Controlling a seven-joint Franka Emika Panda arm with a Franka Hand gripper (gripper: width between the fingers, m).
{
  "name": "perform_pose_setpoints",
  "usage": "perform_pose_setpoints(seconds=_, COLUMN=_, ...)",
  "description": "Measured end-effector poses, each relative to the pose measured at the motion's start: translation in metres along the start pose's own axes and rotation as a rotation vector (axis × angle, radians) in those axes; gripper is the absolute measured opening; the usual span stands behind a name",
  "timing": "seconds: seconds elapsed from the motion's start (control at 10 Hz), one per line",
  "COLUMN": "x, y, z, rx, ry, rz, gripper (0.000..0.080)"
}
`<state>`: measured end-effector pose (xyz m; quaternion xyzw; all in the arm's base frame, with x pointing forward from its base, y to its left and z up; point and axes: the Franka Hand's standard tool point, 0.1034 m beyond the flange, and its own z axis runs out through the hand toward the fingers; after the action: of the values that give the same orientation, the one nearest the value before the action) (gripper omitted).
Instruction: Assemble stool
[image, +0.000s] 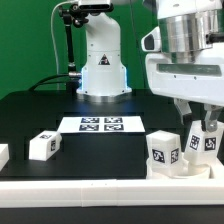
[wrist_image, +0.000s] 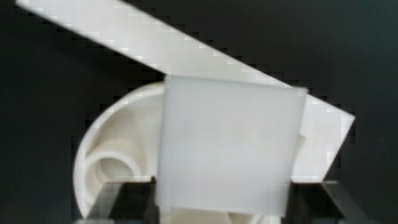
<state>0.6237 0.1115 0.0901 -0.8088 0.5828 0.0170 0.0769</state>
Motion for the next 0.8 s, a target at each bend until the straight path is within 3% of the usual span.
perform_pose_setpoints(seconds=0.8, x=-0.0048, y=-0.0006, z=0.0011, rx=0.001, ry=-0.011, rz=0.404, gripper=0.0337)
